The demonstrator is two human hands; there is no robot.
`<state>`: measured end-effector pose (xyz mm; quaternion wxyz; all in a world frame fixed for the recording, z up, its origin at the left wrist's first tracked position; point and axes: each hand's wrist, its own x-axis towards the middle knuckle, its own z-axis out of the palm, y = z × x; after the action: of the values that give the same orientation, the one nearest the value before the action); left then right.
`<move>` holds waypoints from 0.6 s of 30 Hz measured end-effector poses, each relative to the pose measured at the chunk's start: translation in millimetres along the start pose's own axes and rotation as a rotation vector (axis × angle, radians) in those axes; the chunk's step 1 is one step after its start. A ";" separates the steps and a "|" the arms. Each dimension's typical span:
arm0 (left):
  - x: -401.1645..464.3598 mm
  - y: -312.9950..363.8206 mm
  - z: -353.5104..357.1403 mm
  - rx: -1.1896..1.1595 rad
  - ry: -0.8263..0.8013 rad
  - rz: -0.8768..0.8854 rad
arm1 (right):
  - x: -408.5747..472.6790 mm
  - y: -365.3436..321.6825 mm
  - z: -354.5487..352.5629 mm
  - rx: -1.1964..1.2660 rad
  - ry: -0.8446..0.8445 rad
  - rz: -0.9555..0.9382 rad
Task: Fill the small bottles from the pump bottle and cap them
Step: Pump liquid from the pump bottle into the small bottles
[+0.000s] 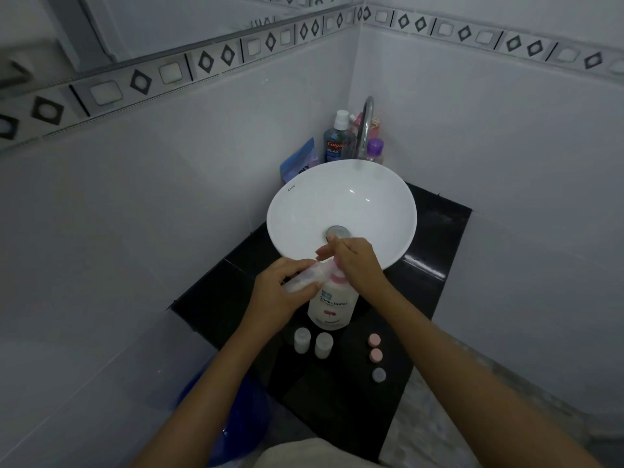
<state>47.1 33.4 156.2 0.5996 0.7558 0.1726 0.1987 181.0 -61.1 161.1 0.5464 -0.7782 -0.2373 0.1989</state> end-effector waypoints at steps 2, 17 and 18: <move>1.0 2.5 -0.1 -0.016 -0.005 0.011 | 0.7 0.1 -2.7 0.004 0.032 -0.038; 0.5 2.1 -1.4 0.023 -0.005 0.022 | 2.7 6.1 0.8 0.036 0.032 -0.053; 0.9 2.9 -1.6 0.026 -0.005 0.028 | 2.7 6.5 1.1 0.049 0.049 -0.056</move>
<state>47.1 34.5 159.4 0.5872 0.7664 0.1633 0.2030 183.6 -60.6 154.4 0.5761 -0.7624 -0.2405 0.1701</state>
